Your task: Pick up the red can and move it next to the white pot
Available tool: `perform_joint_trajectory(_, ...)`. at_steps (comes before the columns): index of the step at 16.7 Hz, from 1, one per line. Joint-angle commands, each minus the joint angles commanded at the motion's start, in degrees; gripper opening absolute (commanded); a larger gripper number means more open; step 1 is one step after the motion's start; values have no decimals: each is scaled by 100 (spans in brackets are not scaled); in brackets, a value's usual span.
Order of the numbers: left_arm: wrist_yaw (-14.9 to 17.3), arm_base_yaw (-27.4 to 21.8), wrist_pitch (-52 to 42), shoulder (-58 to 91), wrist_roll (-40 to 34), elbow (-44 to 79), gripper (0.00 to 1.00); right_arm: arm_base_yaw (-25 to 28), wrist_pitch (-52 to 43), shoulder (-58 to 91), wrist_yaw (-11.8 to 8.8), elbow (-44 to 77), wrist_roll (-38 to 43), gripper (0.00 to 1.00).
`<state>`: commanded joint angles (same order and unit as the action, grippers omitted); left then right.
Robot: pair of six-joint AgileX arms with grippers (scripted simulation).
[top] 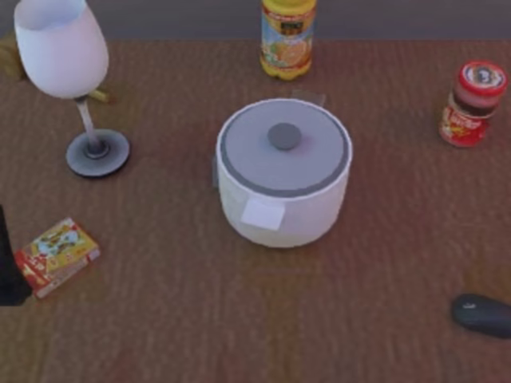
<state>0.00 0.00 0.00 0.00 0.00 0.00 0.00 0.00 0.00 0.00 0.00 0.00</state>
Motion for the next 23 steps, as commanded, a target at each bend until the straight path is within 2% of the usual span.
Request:
perform_joint_trajectory(5,0,0,0,0,0,0,100,-19,-311,309,5,200,-26,100)
perform_joint_trajectory(11,0,0,0,0,0,0,100,-174,-2079,2370,63,1801,-233,100)
perform_joint_trajectory(16,0,0,0,0,0,0,100,-342,-3724,4841,101,4437,-540,100)
perform_joint_trajectory(23,0,0,0,0,0,0,100,-439,-5482,8615,12,9542,-1163,100)
